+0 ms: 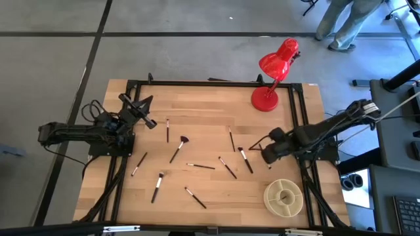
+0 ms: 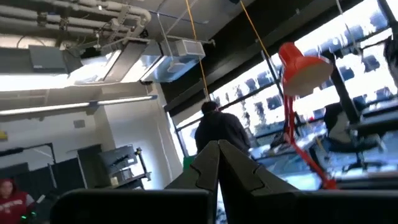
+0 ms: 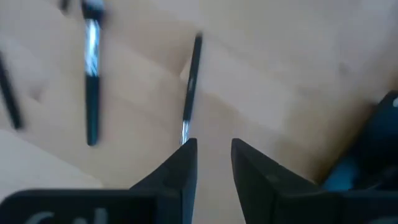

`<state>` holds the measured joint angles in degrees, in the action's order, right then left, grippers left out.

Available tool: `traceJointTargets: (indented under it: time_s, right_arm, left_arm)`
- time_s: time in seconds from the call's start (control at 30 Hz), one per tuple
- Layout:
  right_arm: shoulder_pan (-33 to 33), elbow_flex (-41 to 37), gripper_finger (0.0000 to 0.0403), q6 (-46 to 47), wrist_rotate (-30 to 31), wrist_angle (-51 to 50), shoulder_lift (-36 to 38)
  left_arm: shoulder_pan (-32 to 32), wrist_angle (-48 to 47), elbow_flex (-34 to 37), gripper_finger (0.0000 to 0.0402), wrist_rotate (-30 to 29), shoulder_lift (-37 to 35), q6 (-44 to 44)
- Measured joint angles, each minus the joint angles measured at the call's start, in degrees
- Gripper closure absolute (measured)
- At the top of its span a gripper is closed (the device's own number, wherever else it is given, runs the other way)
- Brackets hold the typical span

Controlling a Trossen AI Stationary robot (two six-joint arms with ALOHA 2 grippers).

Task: Put items in baskets/containers
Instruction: Put the black eyeshadow brush into the yellow pen organizer

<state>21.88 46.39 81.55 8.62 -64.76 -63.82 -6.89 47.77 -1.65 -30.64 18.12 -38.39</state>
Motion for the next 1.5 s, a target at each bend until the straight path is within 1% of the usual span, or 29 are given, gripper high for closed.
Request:
traceJointTargets:
  time_s: [0.1,0.2,0.33,0.43,0.53,0.67,0.77,0.87,1.13,1.2,1.33,1.37,1.5]
  right_arm:
    - [0.0,0.0,0.0304,-0.6,-3.1,2.9,-5.3]
    - [0.0,0.0,0.0300,-1.0,-6.5,6.4,-10.5]
    - [0.0,0.0,0.0277,-1.4,-10.6,7.7,-16.3]
    - [0.0,0.0,0.0250,-2.5,-12.8,8.2,-19.4]
    - [0.0,0.0,0.0227,-4.4,-14.5,10.8,-21.6]
    - [0.0,0.0,0.0221,-7.5,-14.9,15.4,-24.1]
    - [0.0,0.0,0.0233,-9.1,-15.7,15.4,-25.7]
    - [0.0,0.0,0.0255,-10.5,-16.4,14.5,-26.7]
    - [-0.5,-0.3,0.0304,-12.3,-16.5,13.8,-26.9]
    - [-1.1,-1.5,0.0323,-12.9,-17.0,15.3,-26.7]
    - [-2.5,-3.7,0.0382,-14.2,-18.7,16.8,-26.6]
    - [-2.7,-3.8,0.0391,-14.8,-18.7,16.6,-26.6]
    - [-3.4,-2.2,0.0394,-17.7,-18.0,14.4,-25.8]
  left_arm:
    - [-0.6,0.1,0.0,0.0398,-0.2,1.4,-1.8]
    - [-2.2,0.1,0.0,0.0400,0.2,2.7,-1.5]
    - [-4.6,0.1,0.0,0.0399,1.0,4.6,-0.1]
    - [-6.3,0.1,0.0,0.0395,2.9,6.1,1.5]
    - [-8.1,0.1,0.0,0.0395,5.0,7.5,3.3]
    - [-10.2,0.4,0.0,0.0399,6.8,8.7,5.2]
    - [-11.2,0.5,0.0,0.0400,8.2,9.2,6.5]
    - [-12.0,0.5,0.0,0.0396,9.1,9.4,7.6]
    - [-12.1,0.5,0.0,0.0399,9.7,9.4,7.7]
    - [-12.1,0.5,0.0,0.0400,9.8,9.4,7.7]
    - [-12.1,0.5,0.0,0.0397,9.8,9.4,7.7]
    - [-12.1,0.7,0.0,0.0396,9.8,9.4,7.7]
    - [-12.1,2.5,0.0,0.0395,10.9,9.4,9.0]
